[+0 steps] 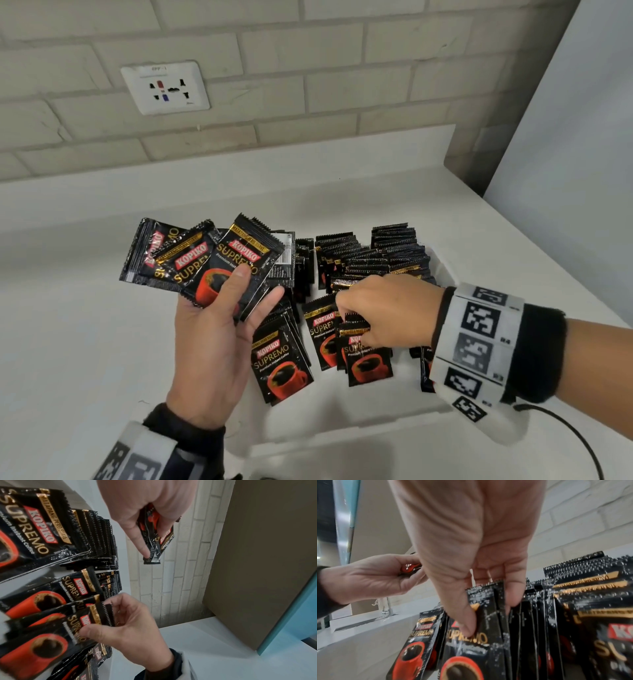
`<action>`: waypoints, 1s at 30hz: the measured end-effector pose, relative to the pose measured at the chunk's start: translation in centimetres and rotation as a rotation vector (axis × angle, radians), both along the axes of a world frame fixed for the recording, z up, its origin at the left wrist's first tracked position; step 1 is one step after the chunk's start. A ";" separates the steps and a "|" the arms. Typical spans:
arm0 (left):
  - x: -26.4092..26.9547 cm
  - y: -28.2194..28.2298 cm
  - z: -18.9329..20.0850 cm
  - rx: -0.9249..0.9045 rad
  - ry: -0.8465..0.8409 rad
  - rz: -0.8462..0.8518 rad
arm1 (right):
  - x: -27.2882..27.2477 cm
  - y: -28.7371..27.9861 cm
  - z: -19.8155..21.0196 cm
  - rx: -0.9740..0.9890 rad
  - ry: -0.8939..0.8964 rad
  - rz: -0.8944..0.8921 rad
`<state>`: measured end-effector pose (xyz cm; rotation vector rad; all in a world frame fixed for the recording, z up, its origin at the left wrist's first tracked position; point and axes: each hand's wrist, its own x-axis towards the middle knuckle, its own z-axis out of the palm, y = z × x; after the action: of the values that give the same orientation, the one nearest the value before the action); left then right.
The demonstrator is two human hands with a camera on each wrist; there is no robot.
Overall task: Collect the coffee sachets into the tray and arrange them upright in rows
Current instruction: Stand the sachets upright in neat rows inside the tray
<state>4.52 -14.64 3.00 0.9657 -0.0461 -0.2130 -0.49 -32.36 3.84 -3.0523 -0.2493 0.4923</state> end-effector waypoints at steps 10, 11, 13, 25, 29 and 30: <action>-0.3 -0.5 -0.2 0.016 0.058 -0.039 | -0.1 -0.2 0.1 -0.087 -0.142 0.027; -0.3 -0.5 -0.3 0.021 0.067 -0.050 | -0.2 -0.2 0.1 -0.116 -0.148 0.037; -0.4 -0.6 -0.4 0.030 0.084 -0.062 | -0.3 0.1 0.1 -0.175 -0.156 0.063; -0.4 -0.6 -0.8 0.067 0.093 -0.091 | -0.7 -0.1 1.2 -0.164 -0.241 0.002; -0.6 -1.0 -0.8 0.107 0.093 -0.127 | -1.0 -1.0 3.5 0.073 -0.243 -0.167; -0.7 -1.1 -0.8 0.113 0.087 -0.135 | -1.1 -1.2 3.9 0.172 -0.232 -0.228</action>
<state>3.86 -15.78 2.24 1.0663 -0.0197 -0.3855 -1.60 -33.57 7.75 -2.9142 0.0482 0.0981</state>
